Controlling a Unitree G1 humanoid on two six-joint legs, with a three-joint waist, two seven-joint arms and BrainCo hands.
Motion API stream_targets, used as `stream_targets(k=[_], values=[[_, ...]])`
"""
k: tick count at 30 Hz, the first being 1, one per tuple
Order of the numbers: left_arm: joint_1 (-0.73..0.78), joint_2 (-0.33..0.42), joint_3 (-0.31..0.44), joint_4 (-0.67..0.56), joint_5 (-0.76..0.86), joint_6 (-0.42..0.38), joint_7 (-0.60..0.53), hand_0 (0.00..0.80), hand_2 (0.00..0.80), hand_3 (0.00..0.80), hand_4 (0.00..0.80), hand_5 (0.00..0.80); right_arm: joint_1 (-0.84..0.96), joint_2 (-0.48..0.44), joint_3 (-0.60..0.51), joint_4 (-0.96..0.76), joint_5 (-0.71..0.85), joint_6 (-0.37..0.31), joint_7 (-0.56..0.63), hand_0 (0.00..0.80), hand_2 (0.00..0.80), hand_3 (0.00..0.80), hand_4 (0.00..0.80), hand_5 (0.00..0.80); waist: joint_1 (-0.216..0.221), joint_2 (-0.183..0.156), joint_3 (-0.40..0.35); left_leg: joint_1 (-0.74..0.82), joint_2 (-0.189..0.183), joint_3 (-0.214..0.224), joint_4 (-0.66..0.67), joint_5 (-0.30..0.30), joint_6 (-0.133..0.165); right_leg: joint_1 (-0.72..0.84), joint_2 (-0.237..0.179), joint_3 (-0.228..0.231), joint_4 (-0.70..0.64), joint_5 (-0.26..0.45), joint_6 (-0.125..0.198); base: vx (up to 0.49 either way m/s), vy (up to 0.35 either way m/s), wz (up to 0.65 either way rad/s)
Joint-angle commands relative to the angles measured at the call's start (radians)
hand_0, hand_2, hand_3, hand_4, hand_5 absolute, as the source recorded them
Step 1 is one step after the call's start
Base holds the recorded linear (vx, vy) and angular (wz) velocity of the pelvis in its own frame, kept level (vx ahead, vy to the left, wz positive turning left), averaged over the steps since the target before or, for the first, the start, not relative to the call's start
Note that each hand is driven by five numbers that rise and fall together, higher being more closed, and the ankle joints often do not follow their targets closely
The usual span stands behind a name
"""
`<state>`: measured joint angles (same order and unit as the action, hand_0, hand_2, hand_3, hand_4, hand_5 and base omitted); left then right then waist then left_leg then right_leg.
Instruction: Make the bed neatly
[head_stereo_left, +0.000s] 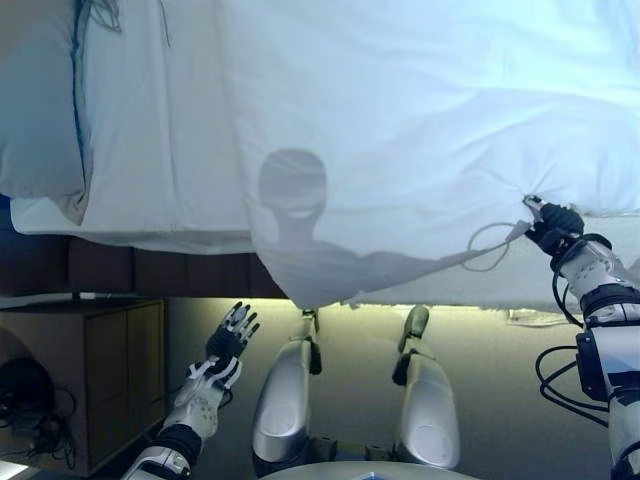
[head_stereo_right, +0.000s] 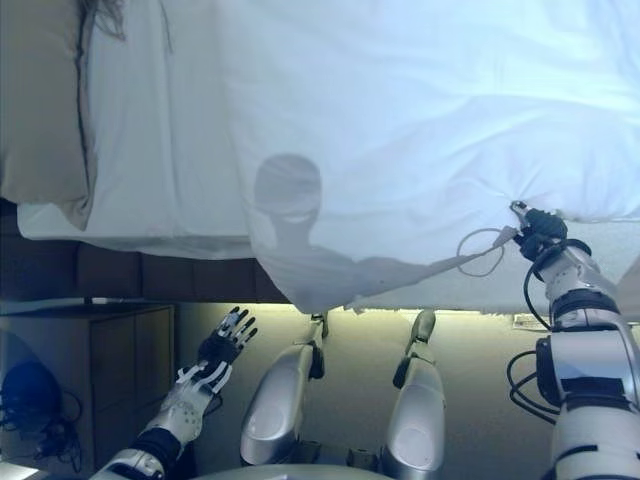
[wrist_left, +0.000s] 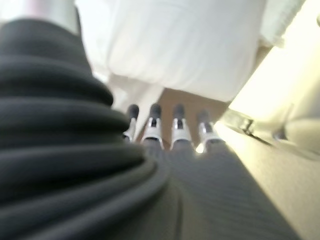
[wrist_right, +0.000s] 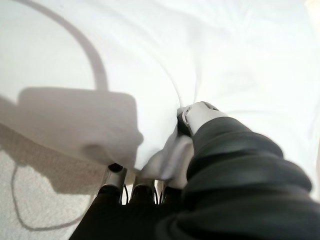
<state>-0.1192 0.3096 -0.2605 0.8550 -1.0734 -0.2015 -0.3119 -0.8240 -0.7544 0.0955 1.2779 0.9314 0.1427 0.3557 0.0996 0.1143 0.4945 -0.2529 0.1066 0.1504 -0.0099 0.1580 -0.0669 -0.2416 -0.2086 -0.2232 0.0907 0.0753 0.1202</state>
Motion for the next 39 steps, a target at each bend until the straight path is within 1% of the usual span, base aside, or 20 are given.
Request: stream_targets(k=[1, 4, 7, 10, 13, 16, 19, 23, 26, 28, 29, 32, 33, 35, 36, 39], values=[[-0.004, 0.01, 0.003, 0.064, 0.026, 0.013, -0.015, 0.0, 0.0, 0.0, 0.0, 0.0, 0.001, 0.003, 0.044, -0.053, 0.035, -0.018, 0.063, 0.8, 0.8, 0.8, 0.8, 0.8, 0.019, -0.06, -0.127, 0.042, 0.068, 0.015, 0.02, -0.06, -0.057, 0.006, -0.044, -0.059, -0.001, 0.009, 0.032, 0.062, 0.032, 0.05], [-0.039, 0.013, 0.016, 0.059, 0.027, 0.037, 0.002, 0.0, 0.0, 0.0, 0.0, 0.0, 0.008, 0.041, 0.044, -0.076, 0.066, -0.013, 0.055, 0.8, 0.8, 0.8, 0.8, 0.8, 0.014, -0.075, -0.159, 0.093, 0.069, 0.025, -0.018, -0.047, -0.059, 0.061, -0.038, -0.062, -0.034, 0.016, 0.039, 0.074, 0.032, 0.02], [-0.109, 0.024, 0.01, 0.006, 0.014, 0.057, 0.018, 0.0, 0.0, 0.0, 0.0, 0.0, 0.021, 0.098, 0.044, -0.124, 0.121, -0.032, 0.032, 0.8, 0.8, 0.8, 0.8, 0.8, 0.007, -0.086, -0.186, 0.127, 0.067, 0.027, -0.057, -0.033, -0.059, 0.098, -0.031, -0.065, -0.055, 0.018, 0.044, 0.045, 0.021, 0.03], [-0.222, 0.034, -0.036, -0.052, -0.005, 0.079, 0.059, 0.0, 0.0, 0.0, 0.0, 0.0, 0.015, 0.158, 0.06, -0.154, 0.134, -0.054, 0.007, 0.8, 0.8, 0.8, 0.8, 0.8, -0.001, -0.099, -0.208, 0.136, 0.067, 0.019, -0.067, -0.031, -0.058, 0.119, -0.021, -0.061, -0.067, 0.019, 0.047, 0.004, 0.001, 0.02], [-0.319, 0.013, -0.089, -0.073, 0.014, 0.102, 0.121, 0.0, 0.0, 0.0, 0.0, 0.0, 0.017, 0.196, 0.086, -0.162, 0.14, -0.054, -0.017, 0.8, 0.8, 0.8, 0.8, 0.8, -0.015, -0.117, -0.228, 0.158, 0.071, 0.023, -0.063, -0.032, -0.057, 0.144, -0.019, -0.062, -0.071, 0.022, 0.047, 0.034, -0.014, 0.0], [-0.377, -0.009, -0.119, -0.077, 0.042, 0.137, 0.144, 0.0, 0.0, 0.0, 0.0, 0.0, 0.03, 0.224, 0.105, -0.174, 0.168, -0.032, -0.019, 0.8, 0.8, 0.8, 0.8, 0.8, -0.024, -0.135, -0.256, 0.192, 0.08, 0.028, -0.062, -0.038, -0.056, 0.185, -0.016, -0.063, -0.086, 0.023, 0.049, 0.072, -0.039, -0.02], [-0.413, -0.036, -0.135, -0.052, 0.045, 0.183, 0.158, 0.0, 0.0, 0.0, 0.0, 0.0, 0.038, 0.255, 0.127, -0.179, 0.158, -0.014, 0.004, 0.8, 0.8, 0.8, 0.8, 0.8, -0.031, -0.142, -0.29, 0.221, 0.082, 0.032, -0.063, -0.043, -0.054, 0.22, -0.013, -0.063, -0.101, 0.026, 0.049, 0.09, -0.012, -0.12], [-0.416, -0.095, -0.142, 0.019, -0.056, 0.308, 0.151, 0.0, 0.0, 0.0, 0.0, 0.0, 0.062, 0.305, 0.173, -0.201, 0.137, 0.009, 0.011, 0.8, 0.8, 0.8, 0.8, 0.8, -0.041, -0.147, -0.348, 0.273, 0.077, 0.039, -0.06, -0.06, -0.05, 0.274, -0.017, -0.065, -0.114, 0.022, 0.052, 0.162, 0.001, -0.16], [-0.387, -0.135, -0.146, 0.07, -0.101, 0.39, 0.123, 0.0, 0.0, 0.0, 0.0, 0.0, 0.087, 0.348, 0.197, -0.226, 0.128, 0.016, -0.009, 0.8, 0.8, 0.8, 0.8, 0.8, -0.044, -0.151, -0.385, 0.315, 0.072, 0.046, -0.062, -0.076, -0.047, 0.317, -0.017, -0.066, -0.127, 0.017, 0.053, 0.202, -0.012, -0.07], [-0.366, -0.157, -0.155, 0.101, -0.161, 0.461, 0.107, 0.0, 0.0, 0.0, 0.0, 0.0, 0.103, 0.378, 0.209, -0.246, 0.122, 0.015, -0.029, 0.8, 0.8, 0.8, 0.8, 0.8, -0.049, -0.152, -0.401, 0.339, 0.068, 0.05, -0.067, -0.087, -0.045, 0.339, -0.016, -0.065, -0.136, 0.013, 0.054, 0.167, -0.013, -0.06], [-0.357, -0.169, -0.157, 0.119, -0.191, 0.488, 0.092, 0.0, 0.0, 0.0, 0.0, 0.0, 0.111, 0.392, 0.215, -0.254, 0.123, 0.013, -0.038, 0.8, 0.8, 0.8, 0.8, 0.8, -0.052, -0.153, -0.407, 0.35, 0.068, 0.052, -0.07, -0.091, -0.044, 0.349, -0.016, -0.065, -0.139, 0.012, 0.055, 0.159, -0.022, -0.08], [-0.331, -0.198, -0.154, 0.169, -0.332, 0.625, 0.083, 0.0, 0.0, 0.0, 0.0, 0.0, 0.127, 0.429, 0.226, -0.267, 0.119, 0.005, -0.054, 0.8, 0.8, 0.8, 0.8, 0.8, -0.057, -0.16, -0.42, 0.373, 0.069, 0.059, -0.077, -0.102, -0.045, 0.372, -0.012, -0.066, -0.152, 0.009, 0.058, 0.129, -0.04, -0.04], [-0.322, -0.211, -0.148, 0.189, -0.399, 0.687, 0.072, 0.0, 0.0, 0.0, 0.0, 0.0, 0.134, 0.44, 0.229, -0.272, 0.118, 0.0, -0.058, 0.8, 0.8, 0.8, 0.8, 0.8, -0.059, -0.163, -0.423, 0.377, 0.071, 0.061, -0.077, -0.105, -0.045, 0.377, -0.011, -0.066, -0.156, 0.009, 0.059, 0.094, -0.057, -0.04], [-0.303, -0.232, -0.133, 0.215, -0.48, 0.765, 0.04, 0.0, 0.0, 0.0, 0.0, 0.0, 0.148, 0.459, 0.232, -0.279, 0.115, -0.009, -0.059, 0.8, 0.8, 0.8, 0.8, 0.8, -0.061, -0.17, -0.425, 0.383, 0.077, 0.068, -0.077, -0.11, -0.047, 0.382, -0.009, -0.067, -0.158, 0.009, 0.06, 0.083, -0.074, -0.03], [-0.293, -0.24, -0.128, 0.225, -0.518, 0.807, 0.048, 0.0, 0.0, 0.0, 0.0, 0.0, 0.153, 0.465, 0.232, -0.28, 0.115, -0.012, -0.059, 0.8, 0.8, 0.8, 0.8, 0.8, -0.06, -0.175, -0.426, 0.385, 0.08, 0.072, -0.077, -0.112, -0.048, 0.385, -0.008, -0.068, -0.16, 0.008, 0.06, 0.071, -0.091, -0.01], [-0.266, -0.264, -0.124, 0.252, -0.582, 0.892, 0.071, 0.0, 0.0, 0.0, 0.0, 0.0, 0.167, 0.484, 0.236, -0.295, 0.123, -0.024, -0.072, 0.8, 0.8, 0.8, 0.8, 0.8, -0.058, -0.188, -0.421, 0.383, 0.089, 0.076, -0.077, -0.114, -0.051, 0.383, -0.003, -0.069, -0.163, 0.009, 0.062, 0.046, -0.101, 0.0]])
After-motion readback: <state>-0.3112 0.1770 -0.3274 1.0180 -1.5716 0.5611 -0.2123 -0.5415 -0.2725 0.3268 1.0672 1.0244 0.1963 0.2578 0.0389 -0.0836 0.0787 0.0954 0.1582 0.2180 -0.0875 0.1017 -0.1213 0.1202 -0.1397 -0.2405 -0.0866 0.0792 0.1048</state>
